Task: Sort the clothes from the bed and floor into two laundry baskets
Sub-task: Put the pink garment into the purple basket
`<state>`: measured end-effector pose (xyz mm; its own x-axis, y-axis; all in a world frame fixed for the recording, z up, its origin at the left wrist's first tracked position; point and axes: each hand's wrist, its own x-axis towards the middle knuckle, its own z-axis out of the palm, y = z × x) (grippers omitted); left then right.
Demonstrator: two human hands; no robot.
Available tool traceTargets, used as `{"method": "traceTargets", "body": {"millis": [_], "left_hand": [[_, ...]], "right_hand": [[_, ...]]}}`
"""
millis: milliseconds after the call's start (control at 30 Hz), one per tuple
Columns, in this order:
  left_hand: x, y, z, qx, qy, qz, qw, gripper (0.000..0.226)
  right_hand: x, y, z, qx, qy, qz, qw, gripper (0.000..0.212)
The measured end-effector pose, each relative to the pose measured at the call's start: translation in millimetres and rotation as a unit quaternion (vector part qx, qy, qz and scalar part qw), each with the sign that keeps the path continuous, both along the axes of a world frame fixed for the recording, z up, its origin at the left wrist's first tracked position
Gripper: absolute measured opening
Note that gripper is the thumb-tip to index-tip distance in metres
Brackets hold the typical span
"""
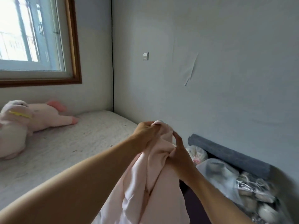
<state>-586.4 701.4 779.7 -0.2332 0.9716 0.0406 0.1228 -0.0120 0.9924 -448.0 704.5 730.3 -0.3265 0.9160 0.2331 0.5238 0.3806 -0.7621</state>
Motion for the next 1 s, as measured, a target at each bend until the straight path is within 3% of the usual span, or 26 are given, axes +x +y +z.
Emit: {"method": "traceTargets", "body": {"millis": [67,200,267,367,433,500,600,667,767,900,1000], "left_hand": [[2,-5,17,0.007,0.014,-0.046,0.999,0.022],[6,-15,41,0.026,0.065,-0.108,0.992,0.025],[5,-20,49,0.039,0.097,-0.096,0.99,0.026],[0,-37,57,0.026,0.115,-0.062,0.991,0.015],[-6,-48,53,0.004,0.104,-0.063,0.993,0.036],[-16,-61,47,-0.015,0.08,-0.101,0.992,0.059],[-25,-78,31,-0.033,0.173,-0.162,0.971,0.098],[-21,-88,20,-0.033,0.229,-0.192,0.954,0.107],[-4,-94,12,-0.029,0.219,-0.201,0.954,0.113],[27,-91,13,0.011,0.235,-0.186,0.954,0.103],[55,-91,25,0.037,0.25,-0.179,0.951,0.067]], "right_hand": [[3,-4,16,0.013,0.02,0.012,1.0,0.086],[2,-18,53,0.074,-0.034,-0.017,0.997,0.025],[0,-25,63,0.107,-0.054,-0.063,0.991,0.032],[-2,-42,77,0.08,0.057,-0.119,0.988,0.045],[-3,-45,84,0.043,0.115,-0.18,0.976,0.035],[-4,-47,91,0.042,0.109,-0.236,0.965,0.03],[0,-58,104,0.031,0.165,-0.283,0.944,0.029],[5,-66,114,-0.007,0.234,-0.301,0.924,0.026],[11,-74,124,-0.084,0.329,-0.274,0.9,0.02],[29,-88,130,-0.115,0.406,-0.257,0.87,0.015],[50,-102,138,-0.097,0.423,-0.254,0.865,0.019]]}}
